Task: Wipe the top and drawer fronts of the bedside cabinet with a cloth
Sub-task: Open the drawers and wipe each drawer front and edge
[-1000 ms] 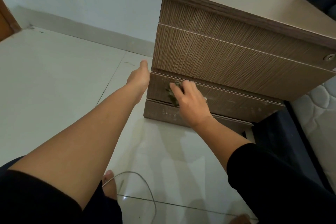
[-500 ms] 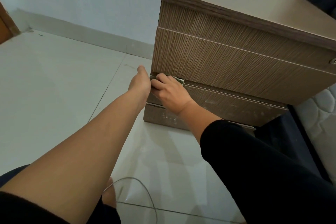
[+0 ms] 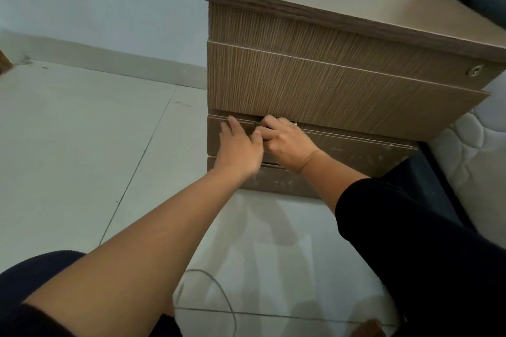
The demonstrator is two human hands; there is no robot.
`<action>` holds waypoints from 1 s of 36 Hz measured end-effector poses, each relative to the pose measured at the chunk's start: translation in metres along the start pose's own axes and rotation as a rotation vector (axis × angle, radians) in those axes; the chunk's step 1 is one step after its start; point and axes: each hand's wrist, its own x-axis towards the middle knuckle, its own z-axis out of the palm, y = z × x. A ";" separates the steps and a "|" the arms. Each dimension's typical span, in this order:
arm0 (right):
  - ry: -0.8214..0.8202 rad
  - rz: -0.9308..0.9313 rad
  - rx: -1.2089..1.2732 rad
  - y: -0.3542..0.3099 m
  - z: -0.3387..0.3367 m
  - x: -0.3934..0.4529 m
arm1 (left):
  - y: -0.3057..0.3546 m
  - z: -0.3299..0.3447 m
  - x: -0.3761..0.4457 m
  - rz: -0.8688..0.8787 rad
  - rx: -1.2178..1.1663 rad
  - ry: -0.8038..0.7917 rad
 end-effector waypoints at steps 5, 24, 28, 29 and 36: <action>-0.034 0.020 -0.033 0.013 -0.001 -0.027 | -0.001 0.022 -0.008 0.173 0.340 -0.028; -0.223 0.232 -0.064 0.062 -0.004 -0.147 | 0.031 0.068 -0.013 0.508 0.798 0.005; -0.261 0.283 -0.028 0.071 -0.004 -0.168 | 0.041 0.082 -0.014 0.536 0.812 -0.003; -0.259 0.297 -0.013 0.073 -0.004 -0.174 | 0.044 0.086 -0.014 0.551 0.813 -0.003; -0.390 0.392 0.033 0.081 0.001 -0.196 | 0.064 0.111 -0.017 0.633 0.785 -0.010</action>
